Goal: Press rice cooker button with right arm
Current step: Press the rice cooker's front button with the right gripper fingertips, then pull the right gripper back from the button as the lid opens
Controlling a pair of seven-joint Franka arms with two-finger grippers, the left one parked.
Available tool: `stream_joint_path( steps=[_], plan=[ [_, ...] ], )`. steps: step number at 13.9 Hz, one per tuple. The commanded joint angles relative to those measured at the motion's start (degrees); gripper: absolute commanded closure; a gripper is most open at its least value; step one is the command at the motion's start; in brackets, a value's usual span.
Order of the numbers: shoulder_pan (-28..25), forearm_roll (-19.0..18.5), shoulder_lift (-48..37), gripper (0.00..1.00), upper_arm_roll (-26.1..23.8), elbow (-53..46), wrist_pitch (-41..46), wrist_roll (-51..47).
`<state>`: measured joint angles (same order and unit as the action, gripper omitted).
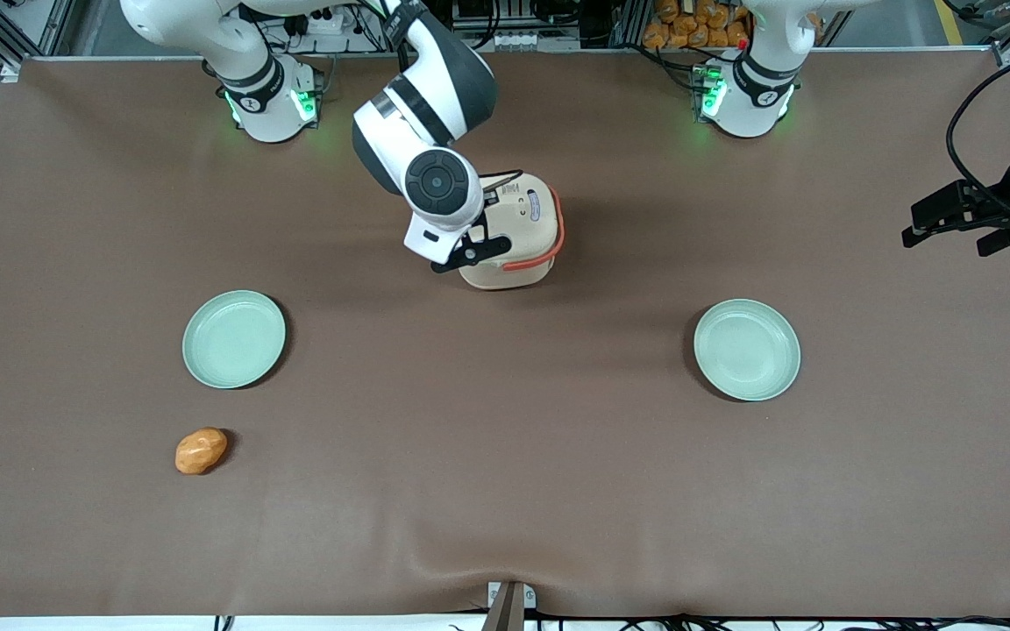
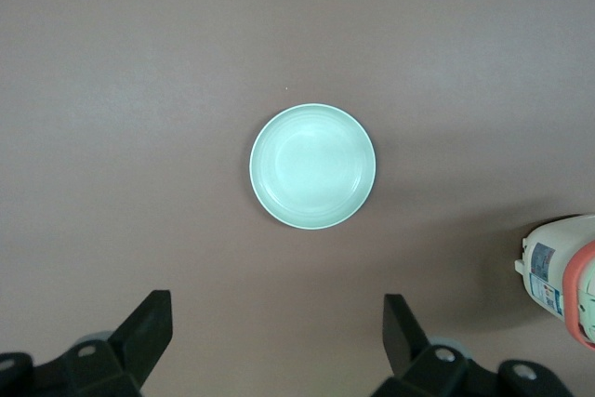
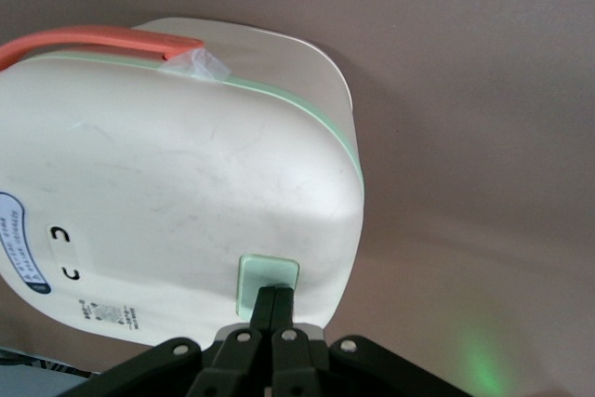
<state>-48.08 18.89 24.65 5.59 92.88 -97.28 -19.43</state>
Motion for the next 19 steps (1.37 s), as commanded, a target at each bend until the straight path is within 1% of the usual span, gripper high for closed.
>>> stream_joint_path(
  steps=[1,15,17,18,19],
  plan=[
    [-0.43,0.98,0.84,1.0,0.3,-0.6,-0.54,-0.26],
    [-0.61,0.54,2.25,1.0,0.39,-0.86,-1.51,0.36],
    [-0.35,0.45,1.64,1.0,0.39,-3.04,-0.37,0.09],
    [-0.17,0.54,0.94,1.0,0.39,-4.19,1.72,0.09],
    [0.09,0.45,0.5,0.88,0.57,-6.2,3.75,0.09]
  ],
)
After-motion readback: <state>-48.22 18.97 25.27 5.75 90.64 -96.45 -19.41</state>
